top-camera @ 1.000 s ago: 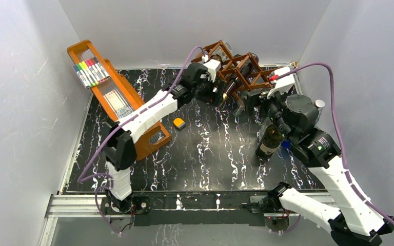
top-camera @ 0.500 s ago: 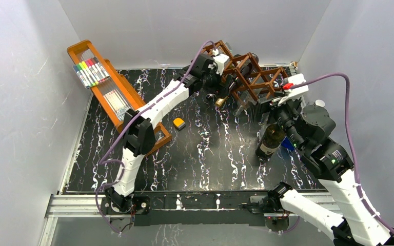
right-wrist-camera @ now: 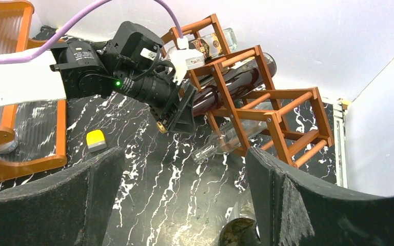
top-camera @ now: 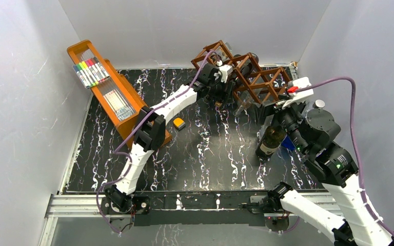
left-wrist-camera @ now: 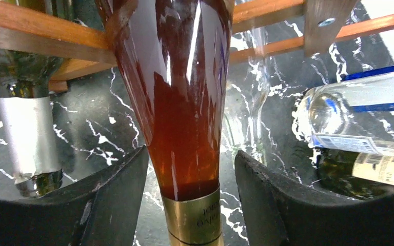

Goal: Take the wine bottle off the wine rack

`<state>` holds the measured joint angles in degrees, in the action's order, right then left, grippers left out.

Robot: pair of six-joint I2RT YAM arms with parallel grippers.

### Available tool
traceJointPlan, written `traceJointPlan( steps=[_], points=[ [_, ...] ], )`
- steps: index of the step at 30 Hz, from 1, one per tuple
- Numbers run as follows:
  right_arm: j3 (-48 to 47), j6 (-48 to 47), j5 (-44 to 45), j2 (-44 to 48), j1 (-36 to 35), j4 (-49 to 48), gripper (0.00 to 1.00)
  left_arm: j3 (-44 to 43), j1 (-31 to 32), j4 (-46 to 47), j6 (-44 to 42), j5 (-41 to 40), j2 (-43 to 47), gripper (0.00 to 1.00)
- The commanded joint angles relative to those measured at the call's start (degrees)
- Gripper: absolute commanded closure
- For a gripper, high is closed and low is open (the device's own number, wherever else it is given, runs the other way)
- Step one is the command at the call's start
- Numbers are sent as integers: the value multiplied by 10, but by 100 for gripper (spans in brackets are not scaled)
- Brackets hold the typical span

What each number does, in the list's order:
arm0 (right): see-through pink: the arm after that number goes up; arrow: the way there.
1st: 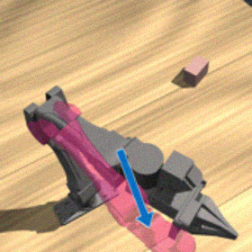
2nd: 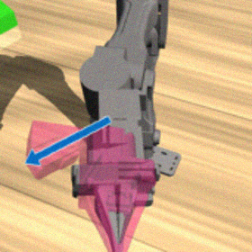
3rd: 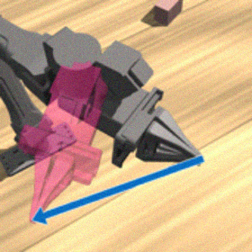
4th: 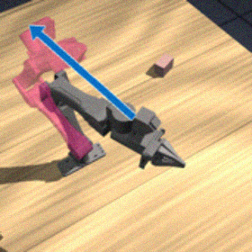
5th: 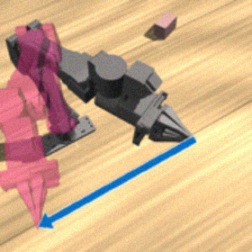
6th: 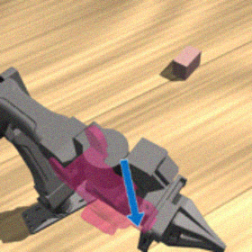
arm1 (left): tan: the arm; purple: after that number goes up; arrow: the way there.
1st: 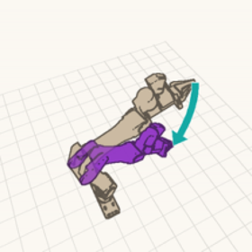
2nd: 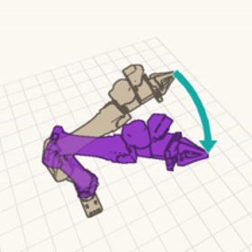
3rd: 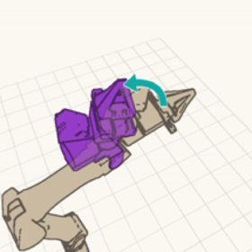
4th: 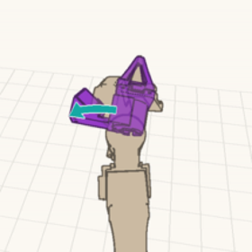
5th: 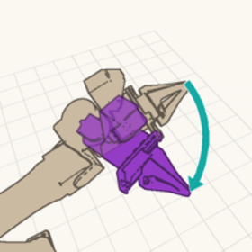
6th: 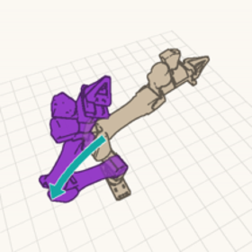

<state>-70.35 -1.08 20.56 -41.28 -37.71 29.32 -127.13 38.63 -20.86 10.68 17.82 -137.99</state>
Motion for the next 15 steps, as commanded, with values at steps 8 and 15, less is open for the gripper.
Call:
traceJointPlan(
  steps=[8, 15],
  points=[
    [-10, -8, 18, 15, 1, -13, 2, -16, -20, 89, 112, 110, -7, 50],
    [-7, -7, 19, 19, 1, -14, 2, -4, -29, 114, 154, 141, -17, 51]
  ],
)
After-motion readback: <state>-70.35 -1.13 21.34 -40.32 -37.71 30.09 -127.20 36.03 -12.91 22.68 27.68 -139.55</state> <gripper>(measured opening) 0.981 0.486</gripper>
